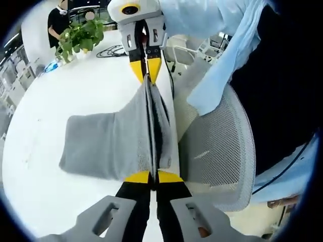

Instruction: Fold the towel on the table until its edges align and the towel forms a compact rectangular stack.

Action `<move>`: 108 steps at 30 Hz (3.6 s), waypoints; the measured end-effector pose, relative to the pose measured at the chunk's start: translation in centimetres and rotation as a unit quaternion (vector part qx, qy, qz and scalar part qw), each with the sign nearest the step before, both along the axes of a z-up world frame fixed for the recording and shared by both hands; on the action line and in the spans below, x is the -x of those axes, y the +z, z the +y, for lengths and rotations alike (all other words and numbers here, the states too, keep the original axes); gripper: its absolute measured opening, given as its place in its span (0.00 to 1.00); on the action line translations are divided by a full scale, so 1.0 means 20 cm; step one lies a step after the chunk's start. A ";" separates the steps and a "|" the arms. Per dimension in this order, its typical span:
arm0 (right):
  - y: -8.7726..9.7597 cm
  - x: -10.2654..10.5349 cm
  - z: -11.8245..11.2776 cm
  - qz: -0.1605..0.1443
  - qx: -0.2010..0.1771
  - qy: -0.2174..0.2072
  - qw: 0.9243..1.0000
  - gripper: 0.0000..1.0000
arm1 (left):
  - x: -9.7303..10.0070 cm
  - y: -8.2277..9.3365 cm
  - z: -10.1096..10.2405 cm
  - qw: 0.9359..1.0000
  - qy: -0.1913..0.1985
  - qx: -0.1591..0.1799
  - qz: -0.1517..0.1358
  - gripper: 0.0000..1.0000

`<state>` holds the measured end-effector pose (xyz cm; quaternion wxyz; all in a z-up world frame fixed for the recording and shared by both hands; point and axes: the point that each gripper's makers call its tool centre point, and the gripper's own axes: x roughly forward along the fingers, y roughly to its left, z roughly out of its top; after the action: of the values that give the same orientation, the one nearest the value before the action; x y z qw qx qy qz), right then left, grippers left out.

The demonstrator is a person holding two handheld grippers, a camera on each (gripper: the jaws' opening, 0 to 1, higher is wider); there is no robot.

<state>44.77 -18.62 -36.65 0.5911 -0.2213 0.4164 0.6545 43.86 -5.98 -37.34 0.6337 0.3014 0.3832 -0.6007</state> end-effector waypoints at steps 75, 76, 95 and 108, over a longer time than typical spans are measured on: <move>-0.36 -1.12 0.07 -0.138 0.044 -0.228 0.963 0.03 | -1.09 -0.28 0.06 0.971 0.221 0.027 -0.090 0.03; -0.37 -1.11 0.07 -0.138 0.046 -0.229 0.963 0.03 | -1.10 -0.28 0.06 0.970 0.223 0.027 -0.091 0.03; -0.56 -1.21 0.07 -0.171 0.080 -0.224 0.956 0.05 | -1.23 -0.50 0.09 0.957 0.273 0.010 -0.101 0.03; -0.63 -1.25 0.06 -0.184 0.085 -0.223 0.953 0.07 | -1.30 -0.58 0.13 0.949 0.291 -0.010 -0.119 0.04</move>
<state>69.81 -17.33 -49.18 0.7674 -0.2886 0.3934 0.4160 69.94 -3.45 -49.02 0.8189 0.2529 0.3819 -0.3458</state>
